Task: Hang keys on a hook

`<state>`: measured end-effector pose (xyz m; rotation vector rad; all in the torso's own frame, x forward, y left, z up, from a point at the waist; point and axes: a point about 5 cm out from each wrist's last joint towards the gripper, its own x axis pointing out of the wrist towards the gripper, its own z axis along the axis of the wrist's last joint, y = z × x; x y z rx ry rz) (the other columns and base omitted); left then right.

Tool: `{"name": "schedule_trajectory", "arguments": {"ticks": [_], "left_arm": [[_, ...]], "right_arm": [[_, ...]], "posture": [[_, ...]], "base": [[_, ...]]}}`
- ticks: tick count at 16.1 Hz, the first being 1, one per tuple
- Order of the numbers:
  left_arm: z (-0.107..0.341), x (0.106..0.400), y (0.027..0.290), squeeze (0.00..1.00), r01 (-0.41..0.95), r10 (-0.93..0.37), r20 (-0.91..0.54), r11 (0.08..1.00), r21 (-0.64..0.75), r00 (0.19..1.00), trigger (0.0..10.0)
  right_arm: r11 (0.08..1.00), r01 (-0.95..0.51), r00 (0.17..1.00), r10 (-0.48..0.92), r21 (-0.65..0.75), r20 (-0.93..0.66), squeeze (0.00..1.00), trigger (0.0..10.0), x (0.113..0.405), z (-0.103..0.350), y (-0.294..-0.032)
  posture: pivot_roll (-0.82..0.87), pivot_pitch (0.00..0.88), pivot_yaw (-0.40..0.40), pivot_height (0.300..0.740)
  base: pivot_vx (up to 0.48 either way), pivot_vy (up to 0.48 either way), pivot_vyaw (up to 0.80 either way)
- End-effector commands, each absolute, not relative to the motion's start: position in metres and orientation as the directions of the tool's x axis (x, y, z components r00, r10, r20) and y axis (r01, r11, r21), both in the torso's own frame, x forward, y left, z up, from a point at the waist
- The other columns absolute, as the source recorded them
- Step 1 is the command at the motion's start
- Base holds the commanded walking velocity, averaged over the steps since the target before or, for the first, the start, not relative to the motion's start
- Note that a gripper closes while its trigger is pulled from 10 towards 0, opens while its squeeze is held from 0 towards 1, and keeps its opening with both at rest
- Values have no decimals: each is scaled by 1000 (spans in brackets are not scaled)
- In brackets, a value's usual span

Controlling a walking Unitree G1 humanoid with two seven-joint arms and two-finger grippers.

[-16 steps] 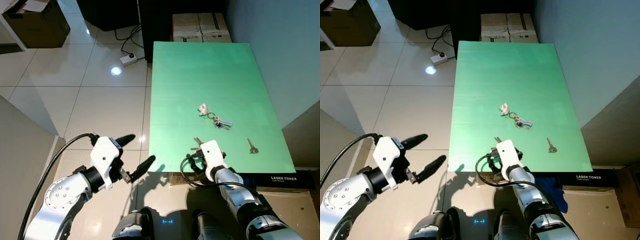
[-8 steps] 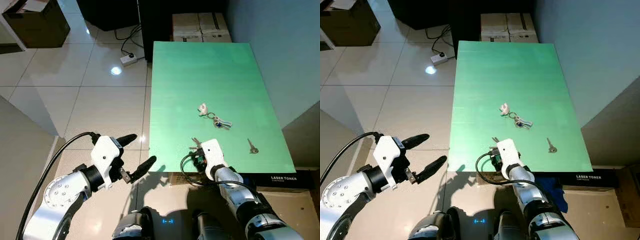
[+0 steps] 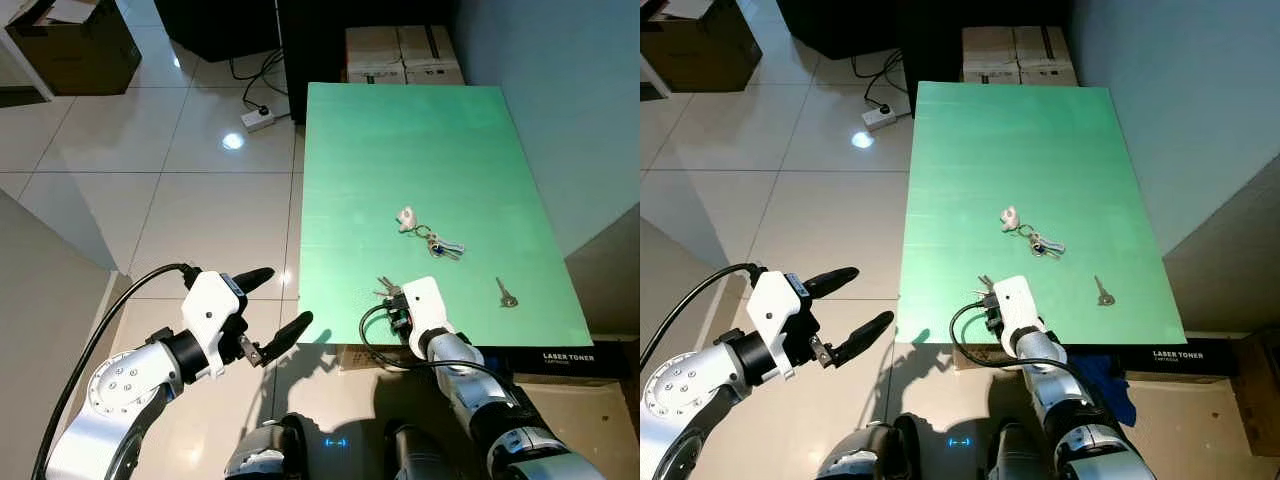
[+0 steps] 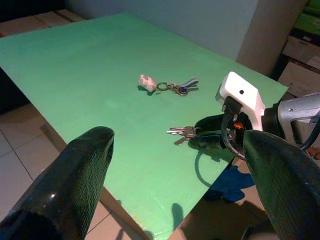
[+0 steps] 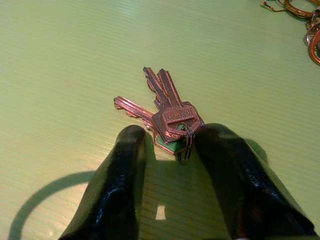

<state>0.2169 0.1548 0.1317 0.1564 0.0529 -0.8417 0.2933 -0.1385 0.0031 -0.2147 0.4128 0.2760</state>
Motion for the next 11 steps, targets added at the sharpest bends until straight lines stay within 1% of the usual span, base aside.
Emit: {"name": "schedule_trajectory", "arguments": {"ticks": [1, 2, 11], "left_arm": [[132, 214, 155, 0, 757, -746, -124, 643, 119, 654, 10000], [132, 214, 155, 0, 759, -749, -124, 640, 118, 651, 10000], [132, 217, 154, 0, 760, -750, -126, 637, 126, 649, 10000]], "right_arm": [[949, -289, 871, 204, -129, -447, 0, 0, 287, -5, -139], [954, -268, 875, 183, -134, -449, 0, 0, 287, -5, -142], [965, -228, 879, 147, -128, -454, 0, 0, 288, -5, -145]], "posture": [[34, 233, 83, 740], [34, 233, 86, 740], [38, 230, 95, 740]], "base": [[0, 0, 0], [0, 0, 0], [0, 0, 0]]}}
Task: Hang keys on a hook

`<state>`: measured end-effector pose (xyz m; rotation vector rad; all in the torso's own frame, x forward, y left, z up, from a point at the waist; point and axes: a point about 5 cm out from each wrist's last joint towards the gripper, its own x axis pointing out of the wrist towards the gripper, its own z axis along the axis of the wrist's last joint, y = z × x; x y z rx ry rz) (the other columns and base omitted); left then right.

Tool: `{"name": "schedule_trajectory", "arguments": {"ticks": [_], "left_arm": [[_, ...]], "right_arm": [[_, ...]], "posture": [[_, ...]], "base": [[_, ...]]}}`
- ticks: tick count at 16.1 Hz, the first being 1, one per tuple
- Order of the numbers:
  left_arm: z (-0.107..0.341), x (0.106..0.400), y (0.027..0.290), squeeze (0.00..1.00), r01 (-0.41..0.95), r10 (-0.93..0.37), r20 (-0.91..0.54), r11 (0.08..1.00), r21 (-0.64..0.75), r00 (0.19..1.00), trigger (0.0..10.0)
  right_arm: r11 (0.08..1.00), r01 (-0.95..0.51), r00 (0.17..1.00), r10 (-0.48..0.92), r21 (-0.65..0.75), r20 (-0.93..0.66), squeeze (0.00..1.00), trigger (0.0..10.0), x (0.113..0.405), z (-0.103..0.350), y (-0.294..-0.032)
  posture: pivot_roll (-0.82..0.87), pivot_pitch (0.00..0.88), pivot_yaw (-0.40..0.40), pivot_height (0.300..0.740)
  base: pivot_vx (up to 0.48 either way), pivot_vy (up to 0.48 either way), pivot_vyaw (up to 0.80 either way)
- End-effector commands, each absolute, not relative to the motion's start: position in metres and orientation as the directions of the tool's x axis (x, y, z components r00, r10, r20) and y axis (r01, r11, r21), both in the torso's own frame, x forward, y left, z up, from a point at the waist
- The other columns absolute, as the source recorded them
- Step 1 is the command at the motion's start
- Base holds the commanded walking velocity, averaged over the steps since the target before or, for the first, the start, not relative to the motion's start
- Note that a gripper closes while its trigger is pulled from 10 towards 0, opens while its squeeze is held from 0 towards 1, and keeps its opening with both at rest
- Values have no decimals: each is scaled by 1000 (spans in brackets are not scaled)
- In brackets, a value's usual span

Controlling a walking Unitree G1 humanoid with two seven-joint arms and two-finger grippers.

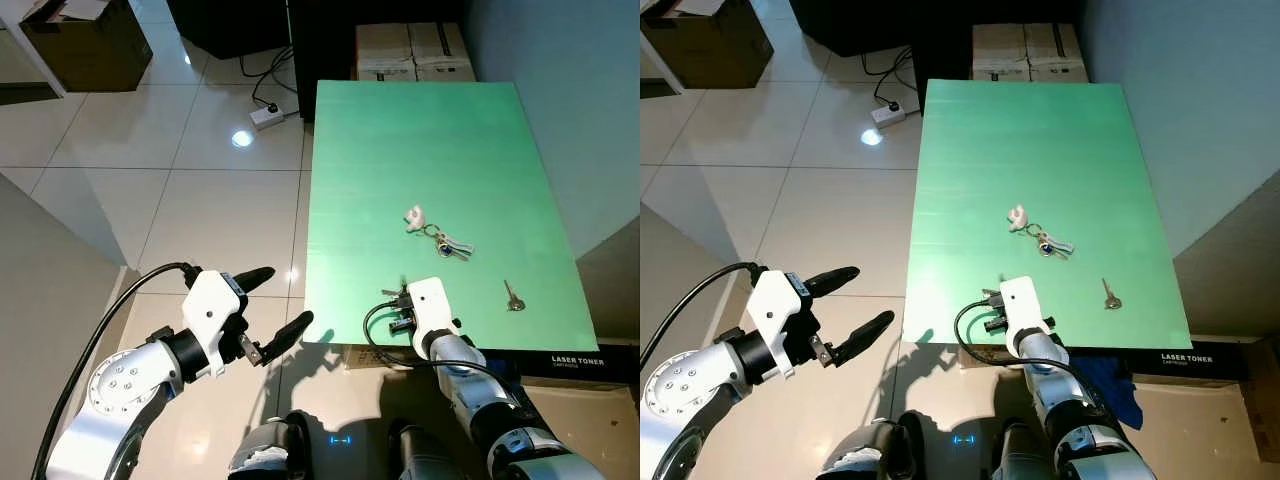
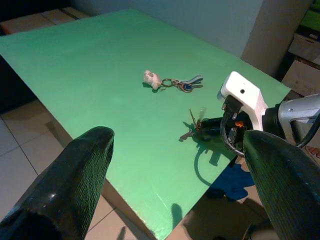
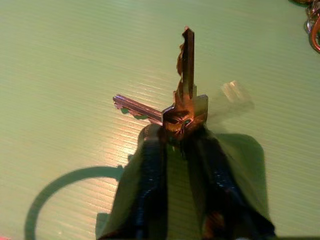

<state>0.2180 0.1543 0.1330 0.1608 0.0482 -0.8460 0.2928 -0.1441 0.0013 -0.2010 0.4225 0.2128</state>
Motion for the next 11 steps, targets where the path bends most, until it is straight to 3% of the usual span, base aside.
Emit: {"name": "schedule_trajectory", "arguments": {"ticks": [1, 11], "left_arm": [[132, 218, 154, 0, 759, -749, -125, 638, 128, 651, 10000], [134, 225, 152, 0, 735, -729, -99, 661, 152, 677, 10000]], "right_arm": [[966, -226, 879, 146, -127, -454, 0, 0, 288, -5, -145], [987, -80, 975, 48, -141, -218, 0, 0, 302, 25, -150]], "posture": [[38, 229, 96, 740], [22, 209, 106, 740]], "base": [[0, 0, 0], [0, 0, 0]]}}
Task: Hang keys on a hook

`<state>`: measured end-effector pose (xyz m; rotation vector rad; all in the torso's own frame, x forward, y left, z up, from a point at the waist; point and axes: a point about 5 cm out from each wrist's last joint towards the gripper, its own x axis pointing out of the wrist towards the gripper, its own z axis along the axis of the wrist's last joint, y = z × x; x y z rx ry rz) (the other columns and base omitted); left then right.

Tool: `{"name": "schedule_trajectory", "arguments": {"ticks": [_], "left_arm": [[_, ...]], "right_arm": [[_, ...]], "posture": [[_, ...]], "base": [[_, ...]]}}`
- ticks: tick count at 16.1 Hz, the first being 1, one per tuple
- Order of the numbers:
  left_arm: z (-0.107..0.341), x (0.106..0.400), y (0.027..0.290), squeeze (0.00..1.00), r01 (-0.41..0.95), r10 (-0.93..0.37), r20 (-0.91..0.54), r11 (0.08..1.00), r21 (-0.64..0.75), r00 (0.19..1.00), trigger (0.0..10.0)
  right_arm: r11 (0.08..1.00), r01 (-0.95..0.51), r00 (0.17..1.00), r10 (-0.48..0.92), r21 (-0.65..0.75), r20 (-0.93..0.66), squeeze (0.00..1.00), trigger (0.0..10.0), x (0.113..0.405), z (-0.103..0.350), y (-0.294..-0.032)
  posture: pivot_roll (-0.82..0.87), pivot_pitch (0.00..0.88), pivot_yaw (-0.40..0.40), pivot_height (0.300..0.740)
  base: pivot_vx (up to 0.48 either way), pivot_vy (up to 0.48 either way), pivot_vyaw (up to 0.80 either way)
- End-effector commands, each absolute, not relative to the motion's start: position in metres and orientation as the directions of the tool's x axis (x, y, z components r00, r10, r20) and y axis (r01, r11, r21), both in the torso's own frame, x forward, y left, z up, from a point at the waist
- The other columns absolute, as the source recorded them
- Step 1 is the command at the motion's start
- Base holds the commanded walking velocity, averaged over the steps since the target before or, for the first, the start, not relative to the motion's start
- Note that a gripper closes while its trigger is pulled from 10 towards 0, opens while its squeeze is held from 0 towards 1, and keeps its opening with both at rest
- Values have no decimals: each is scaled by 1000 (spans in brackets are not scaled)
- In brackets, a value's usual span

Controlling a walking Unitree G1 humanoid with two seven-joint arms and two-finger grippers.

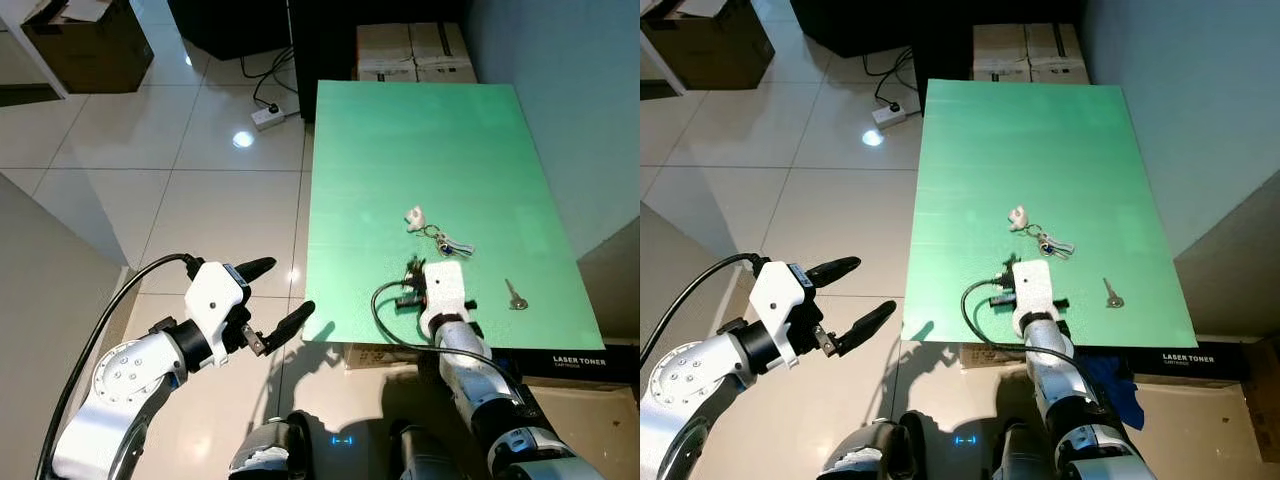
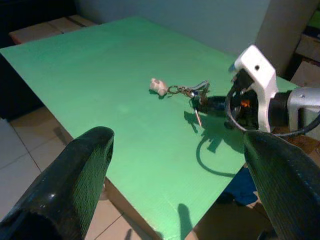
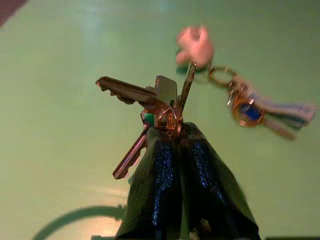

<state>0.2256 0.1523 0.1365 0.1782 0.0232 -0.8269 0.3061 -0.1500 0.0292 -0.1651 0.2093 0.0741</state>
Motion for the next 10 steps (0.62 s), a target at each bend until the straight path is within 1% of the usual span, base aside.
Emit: {"name": "schedule_trajectory", "arguments": {"ticks": [1, 4, 5, 6, 8, 10], "left_arm": [[135, 226, 152, 0, 733, -729, -95, 662, 155, 678, 10000], [136, 227, 153, 0, 728, -725, -86, 667, 160, 683, 10000], [135, 227, 153, 0, 727, -724, -84, 668, 161, 684, 10000], [135, 227, 153, 0, 726, -724, -83, 669, 161, 685, 10000], [135, 226, 154, 0, 725, -723, -80, 669, 161, 686, 10000], [135, 227, 154, 0, 728, -727, -80, 666, 162, 682, 10000]], "right_arm": [[986, -75, 978, 44, -148, -203, 0, 0, 302, 27, -150], [974, -56, 993, 31, -222, -111, 0, 0, 305, 39, -151], [957, -36, 998, 18, -288, -65, 0, 0, 307, 45, -152], [918, -12, 1000, 6, -397, -17, 0, 0, 308, 51, -154], [766, 37, 999, -2, -642, 54, 0, 0, 312, 61, -158], [744, 61, 997, -16, -666, 74, 0, 0, 313, 63, -160]], "posture": [[21, 208, 107, 740], [21, 200, 108, 740], [23, 197, 108, 740], [23, 195, 109, 740], [25, 190, 112, 740], [25, 188, 116, 740]], "base": [[0, 0, 0], [0, 0, 0], [0, 0, 0], [0, 0, 0], [0, 0, 0], [0, 0, 0]]}}
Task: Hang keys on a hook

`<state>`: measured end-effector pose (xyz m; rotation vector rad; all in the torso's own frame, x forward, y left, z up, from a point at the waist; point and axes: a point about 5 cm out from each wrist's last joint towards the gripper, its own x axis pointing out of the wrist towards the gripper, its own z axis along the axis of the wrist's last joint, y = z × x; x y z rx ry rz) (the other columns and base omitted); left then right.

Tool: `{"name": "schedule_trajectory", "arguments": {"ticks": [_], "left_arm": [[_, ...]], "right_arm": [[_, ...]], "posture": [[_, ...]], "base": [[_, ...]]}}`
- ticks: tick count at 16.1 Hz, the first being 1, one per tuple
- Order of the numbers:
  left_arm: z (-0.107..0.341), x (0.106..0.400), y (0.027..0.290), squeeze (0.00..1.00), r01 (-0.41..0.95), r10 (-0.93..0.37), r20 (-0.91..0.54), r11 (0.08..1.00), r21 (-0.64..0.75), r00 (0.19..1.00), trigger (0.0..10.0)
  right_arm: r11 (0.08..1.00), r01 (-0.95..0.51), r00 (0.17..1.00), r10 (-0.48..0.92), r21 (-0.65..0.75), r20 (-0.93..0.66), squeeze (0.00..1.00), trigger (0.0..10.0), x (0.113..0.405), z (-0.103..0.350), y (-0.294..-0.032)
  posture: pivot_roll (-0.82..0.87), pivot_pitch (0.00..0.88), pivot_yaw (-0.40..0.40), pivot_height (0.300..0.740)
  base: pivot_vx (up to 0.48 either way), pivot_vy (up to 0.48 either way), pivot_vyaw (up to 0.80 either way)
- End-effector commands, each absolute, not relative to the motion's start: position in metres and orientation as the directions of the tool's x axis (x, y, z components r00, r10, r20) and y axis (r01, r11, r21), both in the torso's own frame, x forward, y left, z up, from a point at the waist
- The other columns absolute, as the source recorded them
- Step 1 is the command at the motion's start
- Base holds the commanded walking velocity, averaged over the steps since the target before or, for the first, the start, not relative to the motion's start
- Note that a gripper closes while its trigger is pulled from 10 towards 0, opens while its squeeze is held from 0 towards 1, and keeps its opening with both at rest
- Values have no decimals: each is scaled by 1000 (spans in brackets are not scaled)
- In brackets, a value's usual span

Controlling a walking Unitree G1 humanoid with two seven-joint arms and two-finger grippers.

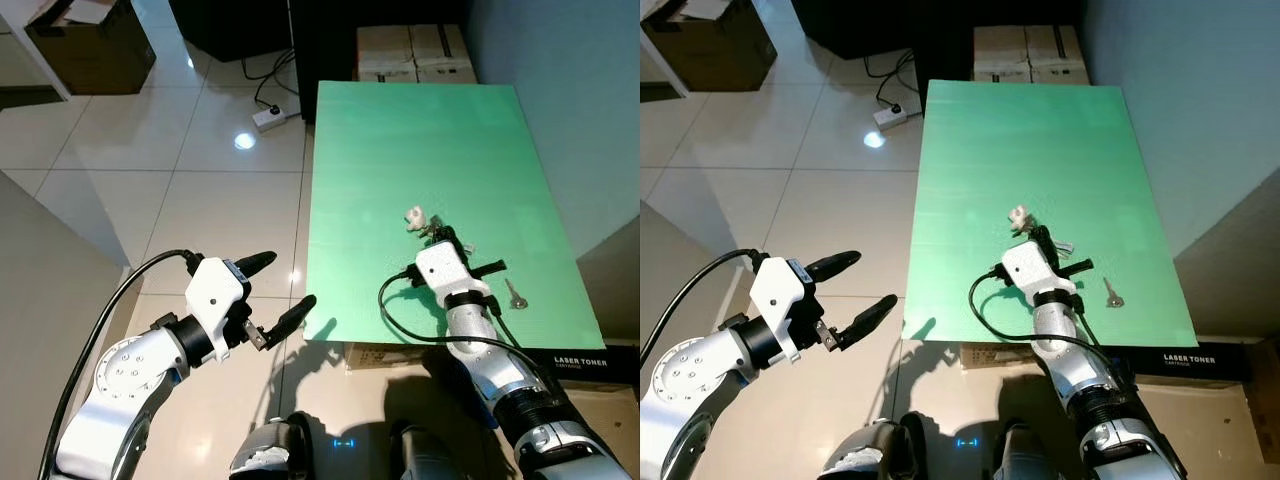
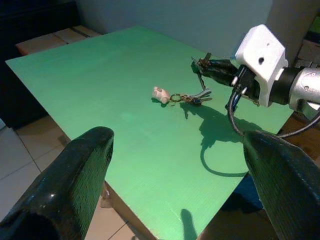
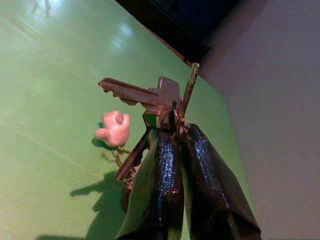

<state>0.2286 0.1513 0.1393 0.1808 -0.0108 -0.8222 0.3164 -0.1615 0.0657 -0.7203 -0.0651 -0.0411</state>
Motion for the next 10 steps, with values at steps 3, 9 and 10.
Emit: {"name": "schedule_trajectory", "arguments": {"ticks": [3, 9, 10], "left_arm": [[135, 227, 155, 0, 735, -733, -83, 658, 163, 675, 10000], [137, 222, 155, 0, 756, -752, -100, 634, 163, 652, 10000], [138, 221, 156, 0, 756, -752, -102, 634, 162, 652, 10000]], "right_arm": [[753, 62, 998, -44, -654, 45, 0, 0, 311, 58, -161], [792, -211, 950, 29, -573, -310, 0, 10000, 304, 19, -151], [798, -195, 951, 12, -571, -308, 0, 10000, 304, 20, -154]], "posture": [[29, 189, 122, 740], [54, 225, 136, 740], [57, 228, 137, 740]], "base": [[0, 0, 0], [0, 0, 0], [0, 0, 0]]}}
